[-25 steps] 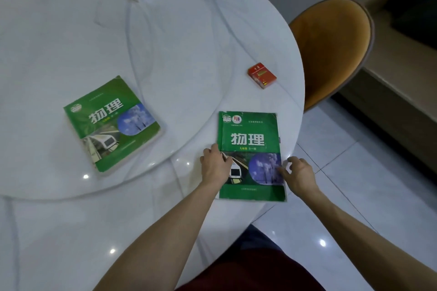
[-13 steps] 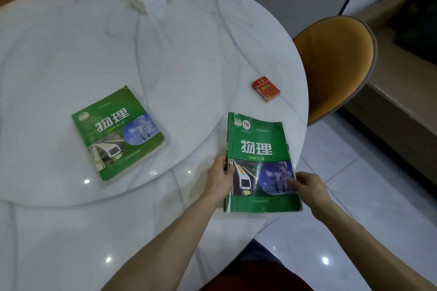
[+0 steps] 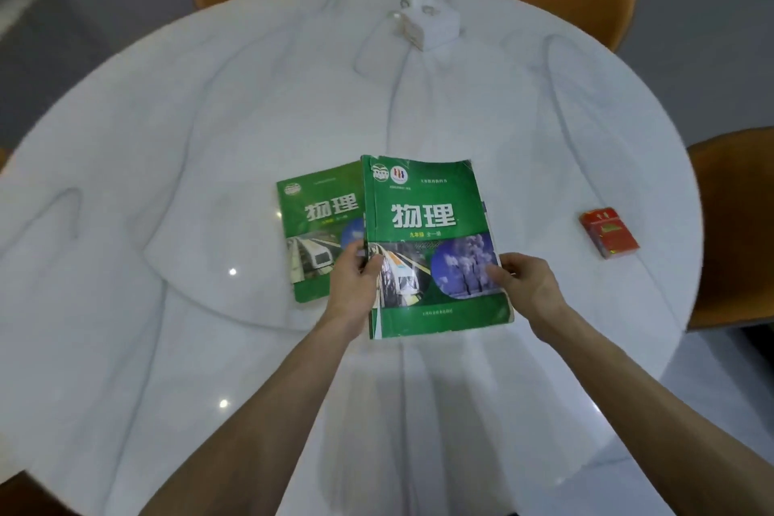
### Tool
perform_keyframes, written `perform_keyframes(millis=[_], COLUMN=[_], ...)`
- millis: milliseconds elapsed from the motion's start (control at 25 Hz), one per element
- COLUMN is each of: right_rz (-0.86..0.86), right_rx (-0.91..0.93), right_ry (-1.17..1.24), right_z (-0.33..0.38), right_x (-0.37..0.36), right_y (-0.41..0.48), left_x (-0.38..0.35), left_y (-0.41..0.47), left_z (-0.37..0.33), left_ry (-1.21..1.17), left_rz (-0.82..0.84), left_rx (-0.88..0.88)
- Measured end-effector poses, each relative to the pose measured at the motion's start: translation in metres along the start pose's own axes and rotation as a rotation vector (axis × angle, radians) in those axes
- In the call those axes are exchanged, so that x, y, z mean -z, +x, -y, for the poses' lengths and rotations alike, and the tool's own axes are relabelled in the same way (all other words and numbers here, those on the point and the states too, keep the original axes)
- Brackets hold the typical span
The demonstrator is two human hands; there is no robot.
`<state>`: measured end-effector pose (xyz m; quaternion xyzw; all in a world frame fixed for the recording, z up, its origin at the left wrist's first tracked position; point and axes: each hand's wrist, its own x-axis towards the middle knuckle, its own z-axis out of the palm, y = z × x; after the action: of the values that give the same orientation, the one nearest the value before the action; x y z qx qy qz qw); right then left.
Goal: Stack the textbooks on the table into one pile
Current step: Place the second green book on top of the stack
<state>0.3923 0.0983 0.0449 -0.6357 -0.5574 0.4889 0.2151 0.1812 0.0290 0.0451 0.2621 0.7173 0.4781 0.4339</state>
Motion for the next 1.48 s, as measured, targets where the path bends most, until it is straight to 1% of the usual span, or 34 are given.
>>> perform_keyframes(millis=[160,320,560,800,920,1080,1200,1480], right_rz=[0.095,0.144,0.198,0.201,0.177,0.154,0.139,0.084], right_rx=[0.08,0.109,0.088,0.046,0.066,0.131,0.167,0.198], right_ry=[-0.04,-0.086,-0.098,-0.14,-0.229,-0.346,-0.406,-0.505], right_z=[0.048,0.08,0.088,0.075,0.07,0.071,0.071,0.066], right_x=[-0.046,-0.089,-0.124,-0.138,-0.138,-0.139,-0.141,-0.15], right_y=[0.038,0.067,0.086,0.094,0.092,0.093,0.093,0.091], left_x=[0.047,0.083,0.106,0.105,0.102,0.099,0.095,0.096], left_y=[0.034,0.062,0.09,0.099,0.099,0.099,0.098,0.093], left_z=[-0.011,-0.018,-0.006,0.011,0.016,0.021,0.026,0.028], left_ry=[-0.034,-0.011,-0.025,0.013,0.1,0.403,0.595,0.58], left_rz=[-0.141,-0.246,-0.284,-0.277,-0.285,-0.34,-0.357,-0.32], left_rx=[0.015,0.048,0.13,0.169,0.151,0.051,0.038,0.087])
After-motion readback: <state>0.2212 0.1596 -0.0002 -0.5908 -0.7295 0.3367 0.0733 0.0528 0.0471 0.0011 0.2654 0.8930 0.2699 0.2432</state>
